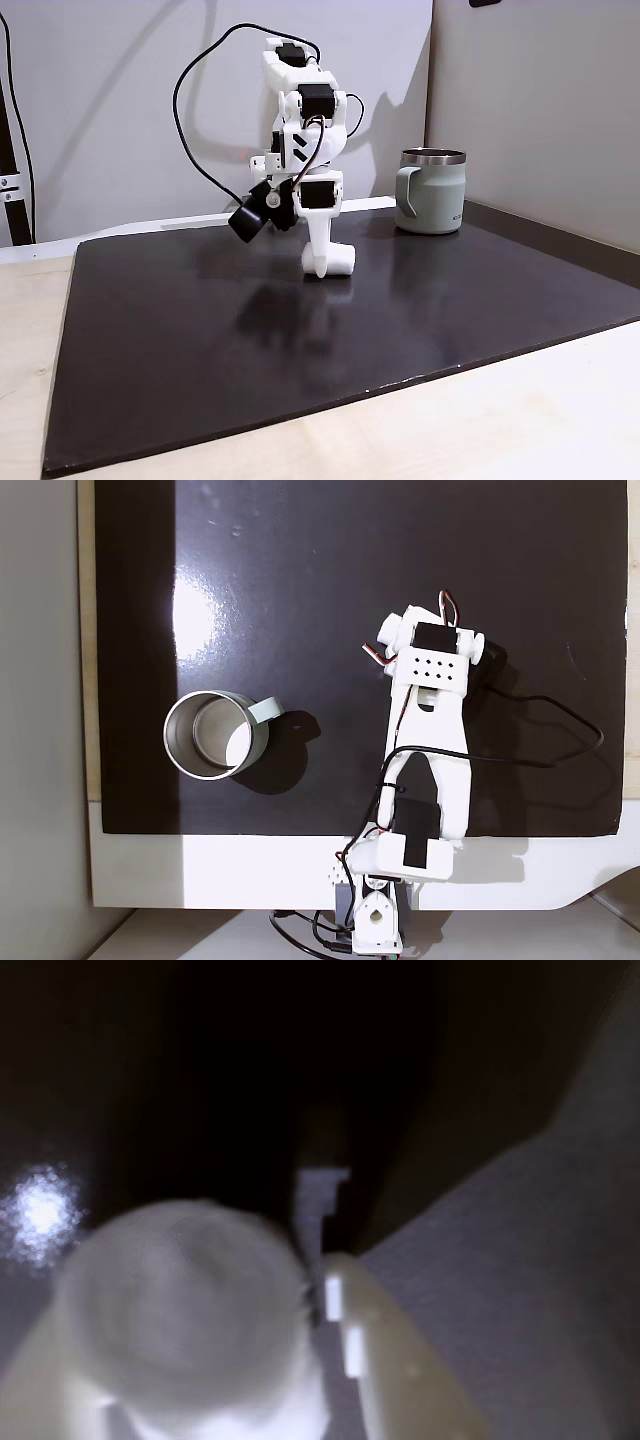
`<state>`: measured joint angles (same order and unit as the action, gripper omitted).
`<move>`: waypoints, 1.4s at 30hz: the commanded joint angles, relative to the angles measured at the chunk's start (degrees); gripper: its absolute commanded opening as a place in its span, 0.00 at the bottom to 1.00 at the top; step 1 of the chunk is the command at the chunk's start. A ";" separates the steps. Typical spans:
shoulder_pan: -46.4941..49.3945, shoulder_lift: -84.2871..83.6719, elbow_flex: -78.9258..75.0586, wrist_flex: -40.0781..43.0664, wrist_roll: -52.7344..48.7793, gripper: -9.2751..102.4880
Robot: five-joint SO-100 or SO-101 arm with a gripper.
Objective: Grasp a gauze and put it in the cup.
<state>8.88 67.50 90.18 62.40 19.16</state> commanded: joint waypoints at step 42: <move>-39.55 29.97 -27.60 34.89 -0.18 0.08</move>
<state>-25.84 94.31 66.18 95.27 19.69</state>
